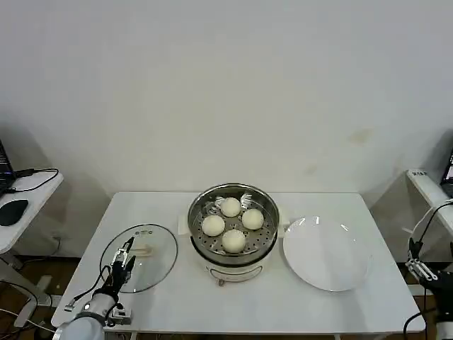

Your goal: Take steamed baozi put them in steamer then cover it.

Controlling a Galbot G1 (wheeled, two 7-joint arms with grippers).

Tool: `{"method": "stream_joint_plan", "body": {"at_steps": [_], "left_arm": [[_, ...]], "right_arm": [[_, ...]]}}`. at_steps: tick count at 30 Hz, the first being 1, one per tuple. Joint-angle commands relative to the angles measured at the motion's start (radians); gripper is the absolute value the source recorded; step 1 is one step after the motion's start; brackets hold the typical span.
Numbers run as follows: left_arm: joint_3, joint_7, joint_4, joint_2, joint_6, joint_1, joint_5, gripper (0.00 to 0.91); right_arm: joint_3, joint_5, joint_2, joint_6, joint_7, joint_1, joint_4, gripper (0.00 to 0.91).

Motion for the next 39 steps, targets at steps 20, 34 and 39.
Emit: {"method": "stream_joint_plan", "body": {"at_steps": [20,34,39], "left_arm": [[0.034,-0.004,0.203,-0.023,0.004,-0.183,0.042,0.907],[0.039,-0.038,0.253,-0.055,0.006,-0.204,0.036,0.000],[0.039,-0.060,0.262,-0.068,0.006,-0.201,0.036,0.000]], "right_arm": [[0.013,-0.001,0.036,-0.002,-0.003,-0.035,0.056,0.907],[0.015,-0.001,0.037,0.002,0.002,-0.042,0.069,0.907],[0.011,-0.005,0.035,0.003,0.005,-0.043,0.074,0.907]]}}
